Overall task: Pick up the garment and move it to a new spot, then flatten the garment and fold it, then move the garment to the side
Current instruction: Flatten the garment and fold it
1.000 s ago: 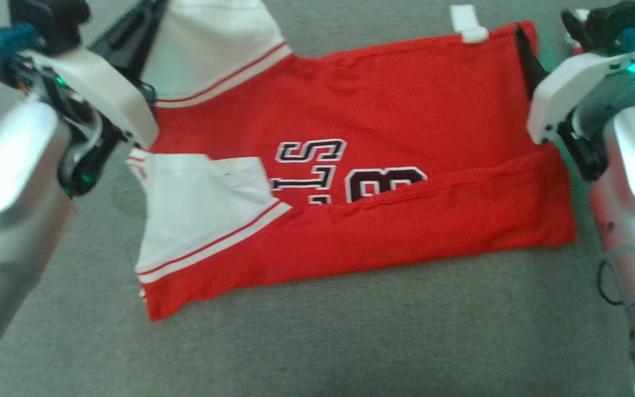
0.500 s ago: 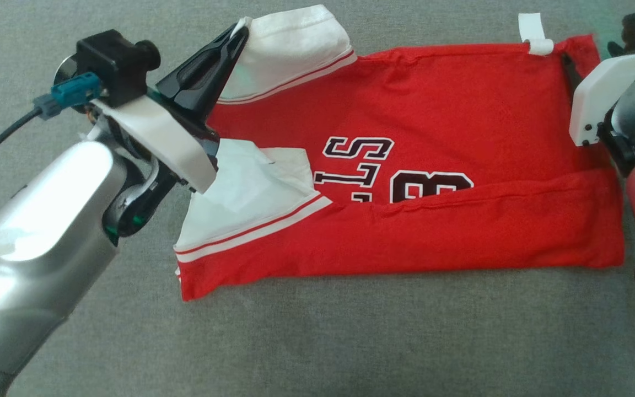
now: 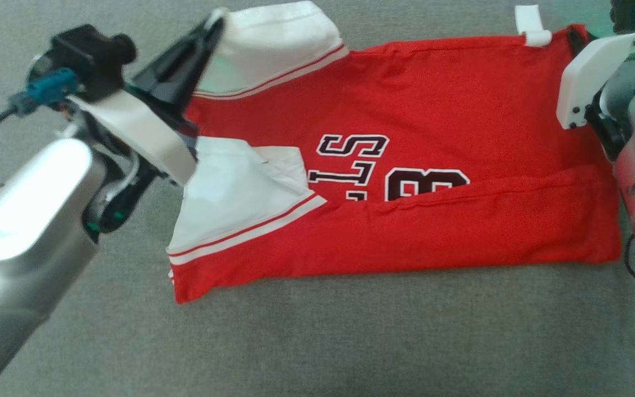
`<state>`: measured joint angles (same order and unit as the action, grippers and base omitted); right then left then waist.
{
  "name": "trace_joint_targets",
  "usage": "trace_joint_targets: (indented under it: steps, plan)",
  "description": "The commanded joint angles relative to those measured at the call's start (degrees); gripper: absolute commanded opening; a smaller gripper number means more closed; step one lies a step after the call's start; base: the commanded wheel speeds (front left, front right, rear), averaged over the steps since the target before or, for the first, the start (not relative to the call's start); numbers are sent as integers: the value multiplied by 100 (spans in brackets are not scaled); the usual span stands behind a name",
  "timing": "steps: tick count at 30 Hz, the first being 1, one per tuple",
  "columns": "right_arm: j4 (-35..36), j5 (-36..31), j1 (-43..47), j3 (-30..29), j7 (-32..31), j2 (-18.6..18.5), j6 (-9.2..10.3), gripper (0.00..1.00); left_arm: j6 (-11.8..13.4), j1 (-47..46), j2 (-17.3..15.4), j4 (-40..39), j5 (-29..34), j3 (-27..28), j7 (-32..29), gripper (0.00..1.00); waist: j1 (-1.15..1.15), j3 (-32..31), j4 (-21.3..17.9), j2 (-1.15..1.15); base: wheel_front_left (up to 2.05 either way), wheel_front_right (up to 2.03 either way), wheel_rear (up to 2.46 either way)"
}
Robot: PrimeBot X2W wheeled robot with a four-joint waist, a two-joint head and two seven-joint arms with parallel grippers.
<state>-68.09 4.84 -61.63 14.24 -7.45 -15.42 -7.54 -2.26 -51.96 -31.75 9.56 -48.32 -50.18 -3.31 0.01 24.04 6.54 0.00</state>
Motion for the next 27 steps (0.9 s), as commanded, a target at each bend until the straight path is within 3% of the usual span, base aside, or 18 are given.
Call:
trace_joint_targets:
  steps: [1,12,22,27]
  plan:
    - [155,139,-113,41,283,94,5,0,59,-190,-319,16,8,391,97,0,-1,-63,-87,0,0,0,0]
    - [418,1210,-608,196,1130,511,5,0,163,-906,-474,1426,193,901,756,0,-1,-70,-480,0,0,0,0]
    - [289,1785,-1063,263,1496,601,5,0,-115,-1910,-60,2657,563,878,1396,0,-1,55,-536,0,0,0,0]
    - [102,1921,-1065,373,1643,606,5,0,-298,-1994,180,3090,628,738,1593,0,-1,-20,-477,0,0,0,0]
